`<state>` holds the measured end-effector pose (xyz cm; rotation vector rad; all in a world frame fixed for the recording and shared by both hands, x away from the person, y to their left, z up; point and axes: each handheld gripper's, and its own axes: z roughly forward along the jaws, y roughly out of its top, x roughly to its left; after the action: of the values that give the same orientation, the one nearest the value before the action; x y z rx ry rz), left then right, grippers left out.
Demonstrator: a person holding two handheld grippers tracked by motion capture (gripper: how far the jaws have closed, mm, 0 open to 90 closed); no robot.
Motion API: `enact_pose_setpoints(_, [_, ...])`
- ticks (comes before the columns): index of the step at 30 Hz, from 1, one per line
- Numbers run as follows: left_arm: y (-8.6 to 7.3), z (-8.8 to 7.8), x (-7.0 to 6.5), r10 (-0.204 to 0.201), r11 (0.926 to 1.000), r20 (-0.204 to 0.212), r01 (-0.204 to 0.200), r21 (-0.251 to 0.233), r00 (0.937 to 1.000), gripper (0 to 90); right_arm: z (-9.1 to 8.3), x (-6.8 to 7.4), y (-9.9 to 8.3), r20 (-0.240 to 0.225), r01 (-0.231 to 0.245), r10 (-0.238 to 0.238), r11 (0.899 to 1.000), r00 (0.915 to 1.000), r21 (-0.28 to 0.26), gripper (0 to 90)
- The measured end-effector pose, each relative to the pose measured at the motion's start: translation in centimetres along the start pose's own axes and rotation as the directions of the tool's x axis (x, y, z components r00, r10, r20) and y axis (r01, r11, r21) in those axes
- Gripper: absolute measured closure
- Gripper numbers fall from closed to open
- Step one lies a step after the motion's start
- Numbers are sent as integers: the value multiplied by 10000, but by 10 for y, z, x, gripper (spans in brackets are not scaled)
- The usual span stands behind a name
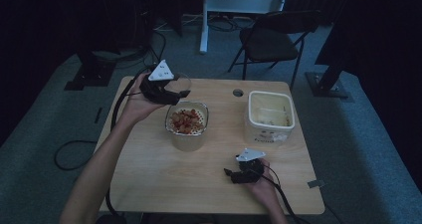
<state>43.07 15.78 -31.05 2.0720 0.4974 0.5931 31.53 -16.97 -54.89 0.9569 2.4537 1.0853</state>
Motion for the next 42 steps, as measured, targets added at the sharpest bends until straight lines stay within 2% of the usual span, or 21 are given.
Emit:
enact_pose_setpoints(2, [-1,0,2,-354,9992,96,356,-201,9993,342,0,0,0,5,-3,3,10000,10000,-1,263])
enact_pose_setpoints(3, [-1,0,2,-354,9992,96,356,-201,9993,342,0,0,0,5,-3,3,10000,10000,-1,263])
enact_pose_setpoints(5, [-1,0,4,-689,9966,223,698,-442,9974,342,0,0,0,11,13,-13,10000,10000,5,262])
enact_pose_setpoints(9, [2,0,4,-1006,9920,313,1026,-730,9944,342,0,0,0,8,6,-6,10000,10000,-4,262])
enact_pose_setpoints(15, [11,4,0,-1084,9887,554,1135,-976,9926,341,0,0,0,6,-11,11,10000,10000,2,263])
enact_pose_setpoints(20, [18,13,-5,-1073,9879,761,1149,-1043,9913,341,0,0,0,7,-8,8,10000,10000,6,263])
enact_pose_setpoints(26, [24,24,-9,-1256,9838,957,1364,-1163,9875,341,0,0,0,11,0,0,10000,10000,-2,263])
enact_pose_setpoints(35, [36,48,-17,-1653,9710,1228,1833,-1532,9786,341,0,0,0,24,-25,25,10000,10000,10,263])
enact_pose_setpoints(42, [48,75,-29,-1901,9599,1620,2180,-1765,9683,341,0,1,0,47,-54,54,10000,10000,10,262])
